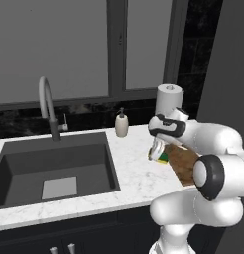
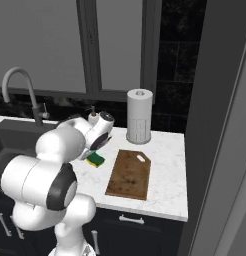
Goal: Pick up the sponge from the counter and clean the cutting board by briefly scrubbing or pressing down on the cutting board. Once finished, release the sponge.
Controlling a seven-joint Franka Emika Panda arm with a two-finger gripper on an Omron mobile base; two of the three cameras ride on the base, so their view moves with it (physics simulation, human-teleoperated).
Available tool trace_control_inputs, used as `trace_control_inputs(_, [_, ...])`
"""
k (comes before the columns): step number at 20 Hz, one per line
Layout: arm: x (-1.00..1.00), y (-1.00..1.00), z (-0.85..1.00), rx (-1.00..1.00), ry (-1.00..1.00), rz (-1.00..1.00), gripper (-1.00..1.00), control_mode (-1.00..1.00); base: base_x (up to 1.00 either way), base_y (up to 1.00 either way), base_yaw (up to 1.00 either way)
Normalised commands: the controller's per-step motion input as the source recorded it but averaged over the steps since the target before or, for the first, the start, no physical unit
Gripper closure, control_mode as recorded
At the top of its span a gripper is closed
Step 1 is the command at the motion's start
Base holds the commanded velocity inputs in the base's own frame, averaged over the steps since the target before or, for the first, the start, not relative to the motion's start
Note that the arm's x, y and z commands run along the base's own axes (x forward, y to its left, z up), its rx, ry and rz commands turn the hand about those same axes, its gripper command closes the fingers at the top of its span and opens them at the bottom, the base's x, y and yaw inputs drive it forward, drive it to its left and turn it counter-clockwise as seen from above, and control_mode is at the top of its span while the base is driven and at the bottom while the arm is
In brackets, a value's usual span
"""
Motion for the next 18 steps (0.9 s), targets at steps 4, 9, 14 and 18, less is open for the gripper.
trace_control_inputs(4, [-0.05, 0.73, -0.32, 0.0, -0.03, 0.19, 1.0, -1.0, 0.0, 0.0, 0.0])
trace_control_inputs(9, [-0.4, 0.75, -0.31, -0.01, -0.13, 0.13, -1.0, -1.0, 0.0, 0.0, 0.0])
trace_control_inputs(14, [-0.55, 0.1, -0.01, -0.08, -0.2, 0.01, -1.0, -1.0, 0.0, 0.0, 0.0])
trace_control_inputs(18, [-0.11, -0.11, 0.12, -0.03, -0.08, 0.04, -1.0, -1.0, 0.0, 0.0, 0.0])
